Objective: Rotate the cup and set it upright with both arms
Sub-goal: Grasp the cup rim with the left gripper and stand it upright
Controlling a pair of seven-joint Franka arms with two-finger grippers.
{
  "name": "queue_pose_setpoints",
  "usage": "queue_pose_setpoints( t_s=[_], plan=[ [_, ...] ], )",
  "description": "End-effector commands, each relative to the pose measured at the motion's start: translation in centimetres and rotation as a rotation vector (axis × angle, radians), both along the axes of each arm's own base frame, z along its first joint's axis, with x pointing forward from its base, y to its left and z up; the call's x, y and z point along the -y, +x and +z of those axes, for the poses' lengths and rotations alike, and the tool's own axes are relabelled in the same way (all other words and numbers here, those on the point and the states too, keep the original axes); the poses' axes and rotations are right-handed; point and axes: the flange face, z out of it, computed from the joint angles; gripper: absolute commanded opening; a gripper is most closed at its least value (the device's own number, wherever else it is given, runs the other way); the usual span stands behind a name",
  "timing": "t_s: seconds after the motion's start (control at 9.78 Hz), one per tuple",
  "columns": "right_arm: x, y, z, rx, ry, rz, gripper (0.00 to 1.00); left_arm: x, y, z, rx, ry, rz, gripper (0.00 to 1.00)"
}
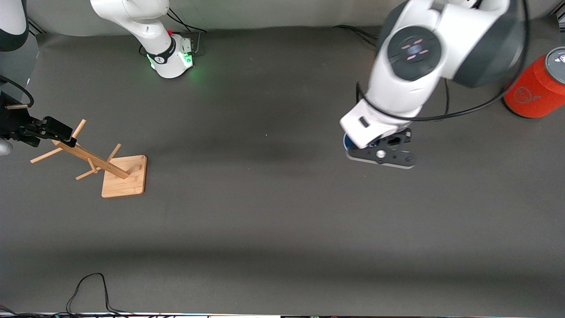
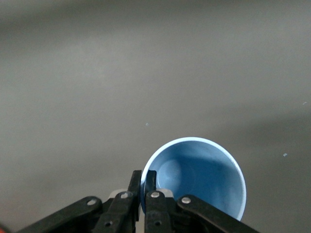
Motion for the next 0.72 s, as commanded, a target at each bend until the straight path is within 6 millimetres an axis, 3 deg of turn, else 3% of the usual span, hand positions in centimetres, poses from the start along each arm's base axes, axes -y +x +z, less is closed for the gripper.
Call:
queue_pose_setpoints(
  t_s=[0.0,0.2,0.61],
  plan=[
    [0.3,0.3,0.4,0.01,0.001,0.007,1.0,-2.4,-3.1,-2.0,0.05,-0.112,0.038,0.0],
    [0.4,0.2,0.4,0.009,0.002,0.002,1.0,-1.8,-3.6,-5.7,0.096,-0.142,0.084,0.0],
    [0.4,0.1,0.3,0.006,0.005,-0.001,1.0,4.4,-7.4,-16.3,0.144,-0.172,0.185,0.0]
  ],
)
